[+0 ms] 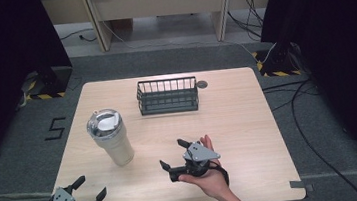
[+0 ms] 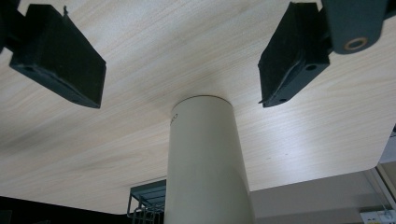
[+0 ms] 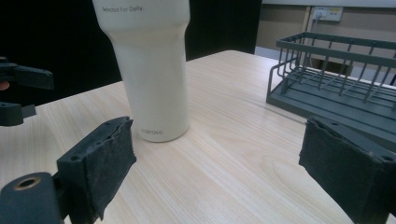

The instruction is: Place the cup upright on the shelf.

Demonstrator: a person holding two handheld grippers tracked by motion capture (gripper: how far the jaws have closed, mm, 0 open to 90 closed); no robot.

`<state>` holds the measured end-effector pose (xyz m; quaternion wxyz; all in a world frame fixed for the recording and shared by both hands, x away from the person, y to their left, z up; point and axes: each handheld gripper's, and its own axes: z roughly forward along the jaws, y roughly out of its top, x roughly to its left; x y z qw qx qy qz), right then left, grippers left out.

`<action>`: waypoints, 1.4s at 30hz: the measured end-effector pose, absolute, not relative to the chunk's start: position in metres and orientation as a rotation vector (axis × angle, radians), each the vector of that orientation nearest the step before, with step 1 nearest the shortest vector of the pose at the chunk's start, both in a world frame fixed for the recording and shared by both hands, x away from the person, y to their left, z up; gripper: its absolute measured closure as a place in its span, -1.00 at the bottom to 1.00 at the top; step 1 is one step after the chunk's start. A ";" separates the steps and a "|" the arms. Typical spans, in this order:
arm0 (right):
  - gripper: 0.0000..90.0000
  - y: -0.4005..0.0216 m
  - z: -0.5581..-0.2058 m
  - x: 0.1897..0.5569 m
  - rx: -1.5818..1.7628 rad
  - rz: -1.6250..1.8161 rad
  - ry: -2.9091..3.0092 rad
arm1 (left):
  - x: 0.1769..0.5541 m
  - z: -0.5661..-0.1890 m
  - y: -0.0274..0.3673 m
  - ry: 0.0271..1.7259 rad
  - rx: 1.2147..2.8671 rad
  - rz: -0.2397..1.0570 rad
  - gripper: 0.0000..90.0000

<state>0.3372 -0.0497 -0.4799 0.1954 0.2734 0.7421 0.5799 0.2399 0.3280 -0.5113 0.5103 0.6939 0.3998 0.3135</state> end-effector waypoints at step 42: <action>-0.83 0.058 -0.473 0.374 0.658 1.666 2.126 | 0.242 -0.510 0.323 0.913 1.681 0.721 -0.68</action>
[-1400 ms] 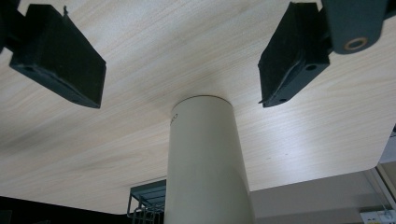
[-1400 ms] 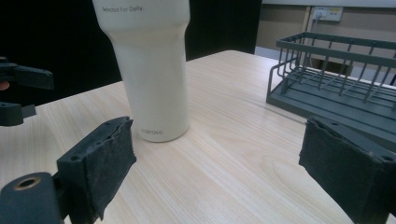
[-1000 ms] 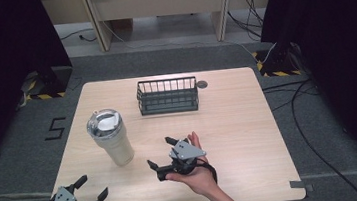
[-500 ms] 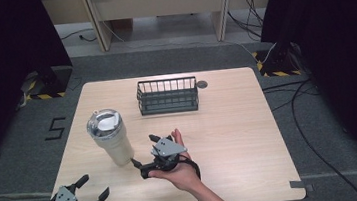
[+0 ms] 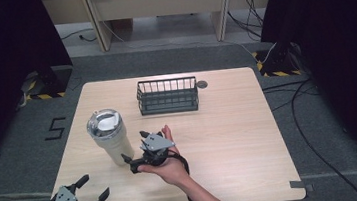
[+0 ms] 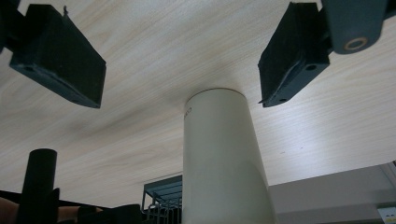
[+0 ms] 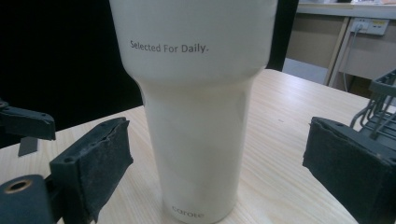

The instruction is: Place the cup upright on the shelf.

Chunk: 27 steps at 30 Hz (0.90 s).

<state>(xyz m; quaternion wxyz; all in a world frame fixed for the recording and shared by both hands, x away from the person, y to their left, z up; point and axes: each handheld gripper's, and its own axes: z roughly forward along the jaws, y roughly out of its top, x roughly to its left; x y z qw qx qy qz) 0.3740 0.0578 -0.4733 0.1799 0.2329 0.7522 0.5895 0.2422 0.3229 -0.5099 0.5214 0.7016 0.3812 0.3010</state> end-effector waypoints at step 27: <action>-0.88 0.090 -0.486 0.388 0.645 1.627 2.147 | 0.242 -0.509 0.322 0.905 1.676 0.714 -0.68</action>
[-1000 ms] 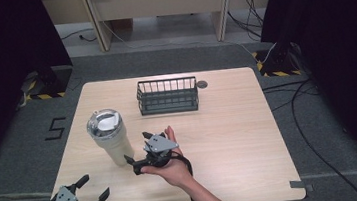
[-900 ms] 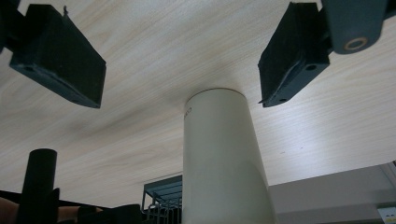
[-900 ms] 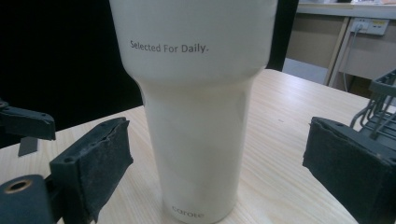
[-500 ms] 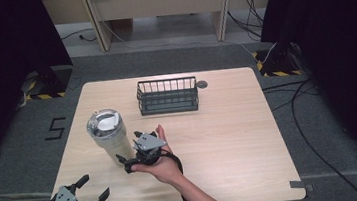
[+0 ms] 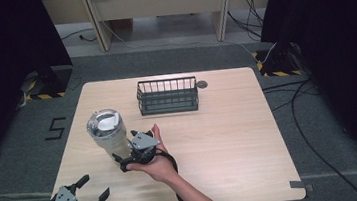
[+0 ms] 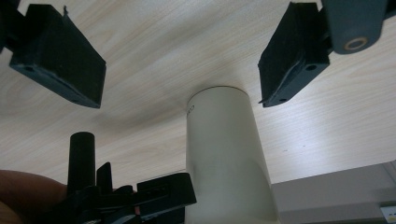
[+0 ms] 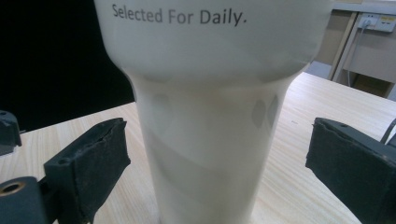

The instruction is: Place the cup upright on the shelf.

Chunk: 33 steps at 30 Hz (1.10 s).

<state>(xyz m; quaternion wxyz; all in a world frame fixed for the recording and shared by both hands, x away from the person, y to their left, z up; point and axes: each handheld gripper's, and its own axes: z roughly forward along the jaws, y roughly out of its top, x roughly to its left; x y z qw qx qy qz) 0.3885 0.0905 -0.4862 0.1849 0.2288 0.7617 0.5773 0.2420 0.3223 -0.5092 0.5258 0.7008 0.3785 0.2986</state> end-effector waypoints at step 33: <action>-0.87 0.125 -0.497 0.411 0.643 1.695 2.140 | 0.241 -0.509 0.323 0.897 1.673 0.703 -0.68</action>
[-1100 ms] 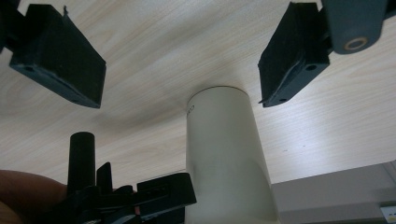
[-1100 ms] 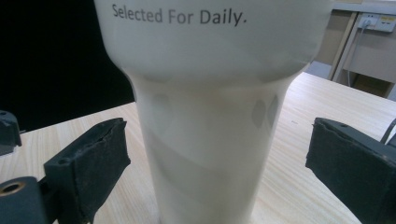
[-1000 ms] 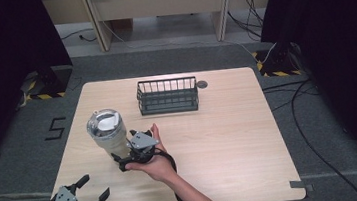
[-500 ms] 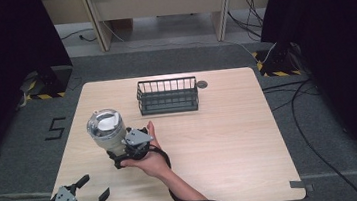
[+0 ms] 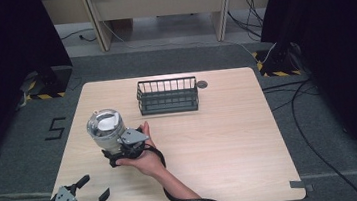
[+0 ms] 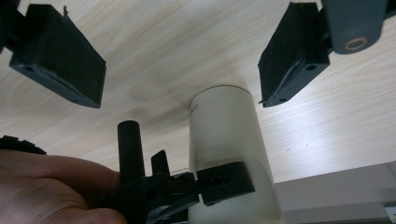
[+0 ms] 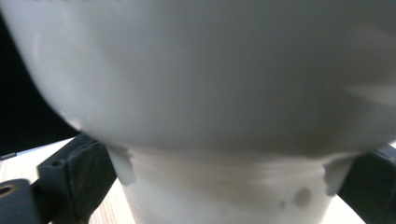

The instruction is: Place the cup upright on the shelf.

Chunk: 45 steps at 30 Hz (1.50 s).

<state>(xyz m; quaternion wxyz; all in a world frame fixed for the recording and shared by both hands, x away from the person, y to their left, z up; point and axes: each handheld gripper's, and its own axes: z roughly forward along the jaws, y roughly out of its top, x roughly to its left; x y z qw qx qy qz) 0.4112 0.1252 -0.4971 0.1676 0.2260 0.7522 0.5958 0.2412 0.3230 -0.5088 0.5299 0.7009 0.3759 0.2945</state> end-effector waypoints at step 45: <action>-0.77 0.118 -0.470 0.414 0.634 1.700 2.075 | 0.242 -0.509 0.321 0.888 1.673 0.695 -0.68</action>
